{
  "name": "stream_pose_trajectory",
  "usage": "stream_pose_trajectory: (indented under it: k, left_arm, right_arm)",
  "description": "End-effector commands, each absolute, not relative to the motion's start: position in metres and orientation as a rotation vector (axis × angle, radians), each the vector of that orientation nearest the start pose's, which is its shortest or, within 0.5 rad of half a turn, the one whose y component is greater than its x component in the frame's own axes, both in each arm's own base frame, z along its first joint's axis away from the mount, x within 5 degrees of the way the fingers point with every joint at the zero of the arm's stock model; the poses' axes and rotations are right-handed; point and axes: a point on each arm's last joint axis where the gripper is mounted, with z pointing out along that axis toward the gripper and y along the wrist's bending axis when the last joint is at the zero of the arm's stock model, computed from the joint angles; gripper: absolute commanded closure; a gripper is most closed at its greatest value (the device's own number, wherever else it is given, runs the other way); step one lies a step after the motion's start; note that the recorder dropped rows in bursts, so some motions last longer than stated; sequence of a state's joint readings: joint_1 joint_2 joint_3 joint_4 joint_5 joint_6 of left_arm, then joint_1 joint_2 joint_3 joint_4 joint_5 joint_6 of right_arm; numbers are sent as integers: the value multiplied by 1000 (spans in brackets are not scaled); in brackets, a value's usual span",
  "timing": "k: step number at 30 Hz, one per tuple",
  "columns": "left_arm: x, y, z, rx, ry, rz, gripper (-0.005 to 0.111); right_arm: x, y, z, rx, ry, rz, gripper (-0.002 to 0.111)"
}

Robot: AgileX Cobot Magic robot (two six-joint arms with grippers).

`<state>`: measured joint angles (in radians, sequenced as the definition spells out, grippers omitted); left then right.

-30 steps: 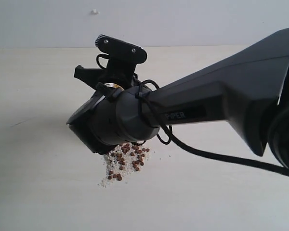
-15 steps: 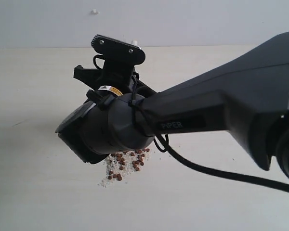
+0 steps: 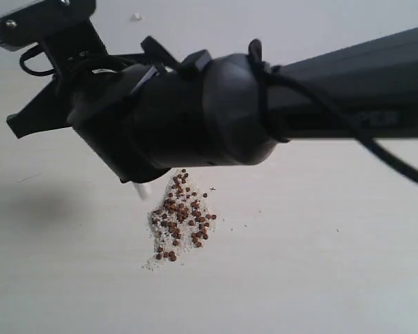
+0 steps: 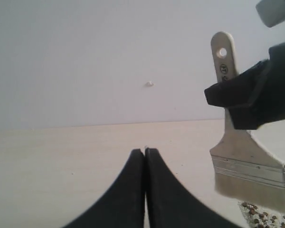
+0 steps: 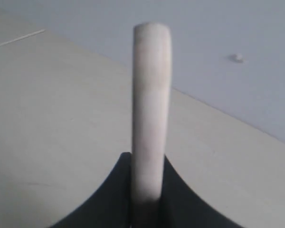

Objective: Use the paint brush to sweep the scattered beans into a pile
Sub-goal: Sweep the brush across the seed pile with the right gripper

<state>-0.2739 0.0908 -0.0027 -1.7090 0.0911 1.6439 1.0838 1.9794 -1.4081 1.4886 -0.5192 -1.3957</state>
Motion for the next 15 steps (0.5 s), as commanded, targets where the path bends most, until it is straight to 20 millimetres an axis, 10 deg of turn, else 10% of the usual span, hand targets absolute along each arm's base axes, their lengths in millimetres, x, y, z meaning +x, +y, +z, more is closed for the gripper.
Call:
stream_pose_trajectory:
  k: [1,8,15]
  left_arm:
    - [59,-25,209,234,1551,-345,107]
    - [59,-25,209,234,1551,-345,107]
    - [59,-25,209,234,1551,-345,107]
  right_arm:
    - [234,365,262,-927,1762,303,108]
    - [215,316,263,-1153,1773,784,108]
    - [206,289,222,-1304,1741,1067,108]
